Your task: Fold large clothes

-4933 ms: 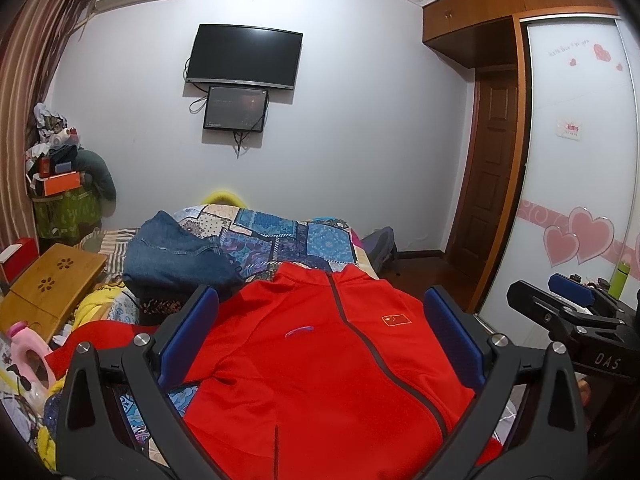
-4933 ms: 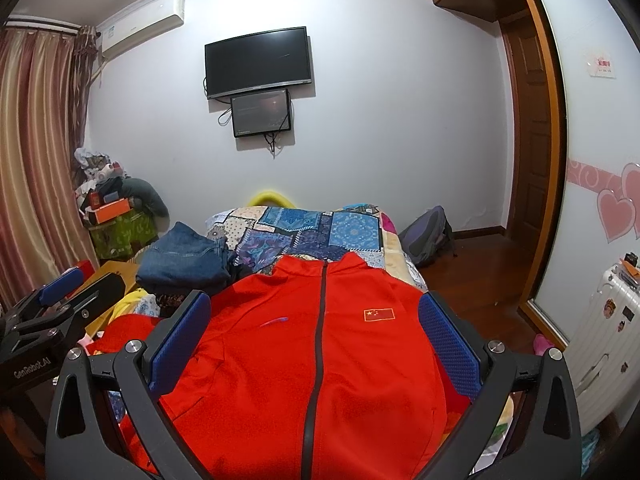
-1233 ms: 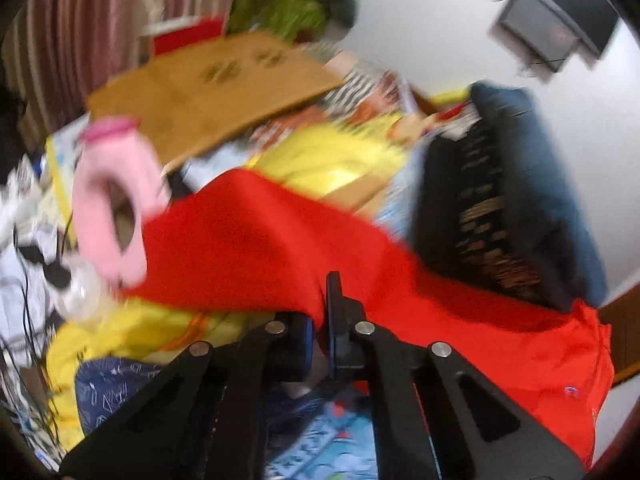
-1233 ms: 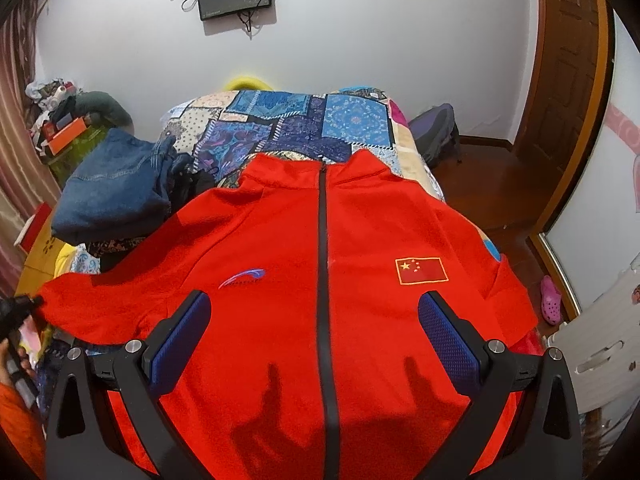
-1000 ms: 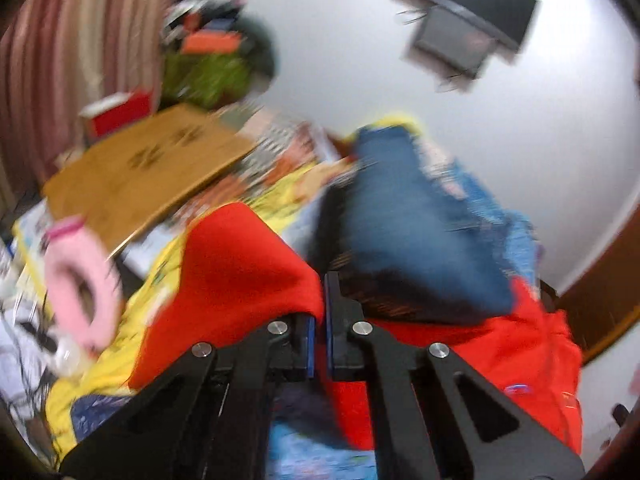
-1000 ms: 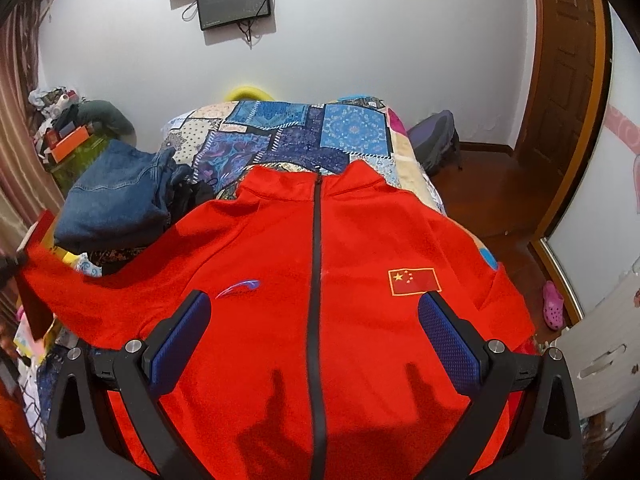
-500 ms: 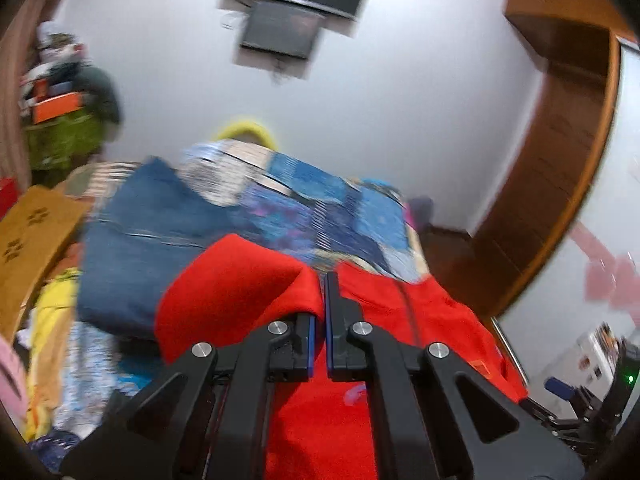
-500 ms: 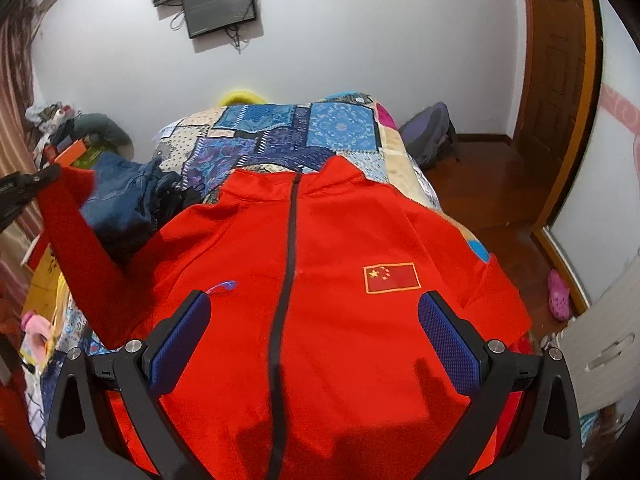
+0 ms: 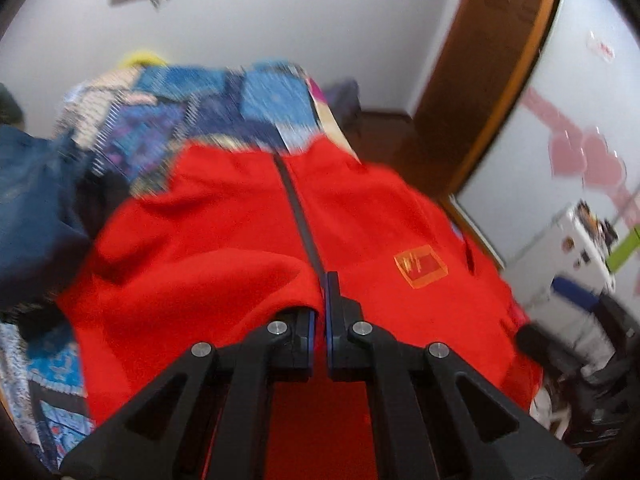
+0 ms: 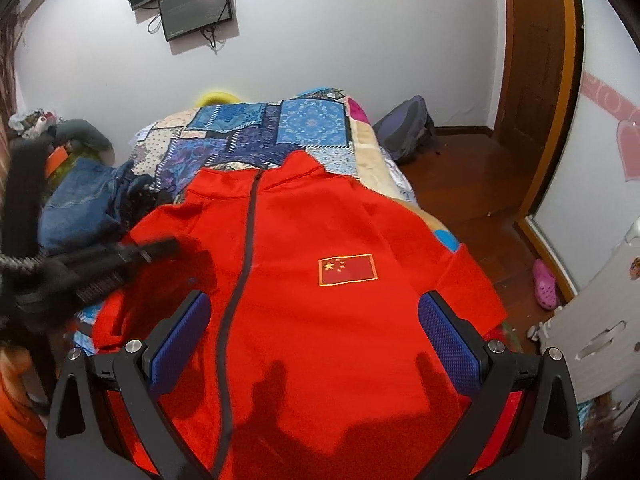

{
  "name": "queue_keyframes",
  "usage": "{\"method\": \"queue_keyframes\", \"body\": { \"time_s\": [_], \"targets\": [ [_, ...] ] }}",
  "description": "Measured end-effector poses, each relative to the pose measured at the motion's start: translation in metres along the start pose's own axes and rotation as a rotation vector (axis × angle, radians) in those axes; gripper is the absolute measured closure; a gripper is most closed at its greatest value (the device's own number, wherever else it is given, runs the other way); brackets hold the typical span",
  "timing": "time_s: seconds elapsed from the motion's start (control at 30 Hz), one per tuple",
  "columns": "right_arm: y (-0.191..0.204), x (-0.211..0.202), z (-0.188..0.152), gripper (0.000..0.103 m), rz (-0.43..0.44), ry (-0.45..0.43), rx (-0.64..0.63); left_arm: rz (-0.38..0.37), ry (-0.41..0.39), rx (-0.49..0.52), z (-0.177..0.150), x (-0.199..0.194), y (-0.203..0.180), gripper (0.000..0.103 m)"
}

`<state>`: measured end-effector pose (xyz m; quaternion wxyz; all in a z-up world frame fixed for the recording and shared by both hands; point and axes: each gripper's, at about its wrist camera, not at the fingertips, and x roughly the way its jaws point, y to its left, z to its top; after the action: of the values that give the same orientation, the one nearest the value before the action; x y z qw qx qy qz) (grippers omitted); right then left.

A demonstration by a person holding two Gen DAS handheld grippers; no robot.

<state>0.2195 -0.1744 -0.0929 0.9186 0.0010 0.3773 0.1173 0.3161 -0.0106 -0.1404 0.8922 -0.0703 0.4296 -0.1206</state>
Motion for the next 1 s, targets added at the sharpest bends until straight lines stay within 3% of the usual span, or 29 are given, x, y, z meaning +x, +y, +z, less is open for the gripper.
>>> {"method": "queue_keyframes", "body": {
  "time_s": [0.23, 0.33, 0.37, 0.4, 0.47, 0.73, 0.87, 1.0],
  "targets": [
    [-0.003, -0.003, 0.001, 0.0, -0.029, -0.002, -0.025, -0.033, 0.174, 0.058, -0.026, 0.041, -0.015, 0.097],
    [-0.002, -0.003, 0.002, 0.0, -0.035, -0.001, -0.034, -0.014, 0.165, 0.092, -0.03, 0.032, -0.019, 0.085],
    [-0.002, -0.003, 0.003, 0.0, -0.035, 0.0, -0.035, -0.016, 0.161, 0.092, -0.029, 0.027, -0.019, 0.074],
    [-0.001, -0.003, 0.003, 0.0, -0.033, 0.001, -0.037, -0.019, 0.153, 0.091, -0.029, 0.022, -0.019, 0.061],
    [0.002, -0.004, 0.005, 0.0, -0.024, 0.001, -0.039, -0.011, 0.112, 0.098, -0.027, 0.005, -0.017, 0.049],
    [0.031, -0.006, 0.017, 0.0, -0.006, -0.027, -0.121, 0.158, -0.118, 0.127, -0.018, -0.079, 0.019, 0.028],
    [0.061, -0.001, 0.025, 0.0, 0.027, -0.03, -0.214, 0.241, -0.188, 0.083, -0.018, -0.112, 0.056, 0.018],
    [0.099, 0.01, 0.027, 0.0, 0.092, 0.007, -0.324, 0.327, -0.22, 0.024, -0.023, -0.135, 0.095, 0.016]
  ]
}}
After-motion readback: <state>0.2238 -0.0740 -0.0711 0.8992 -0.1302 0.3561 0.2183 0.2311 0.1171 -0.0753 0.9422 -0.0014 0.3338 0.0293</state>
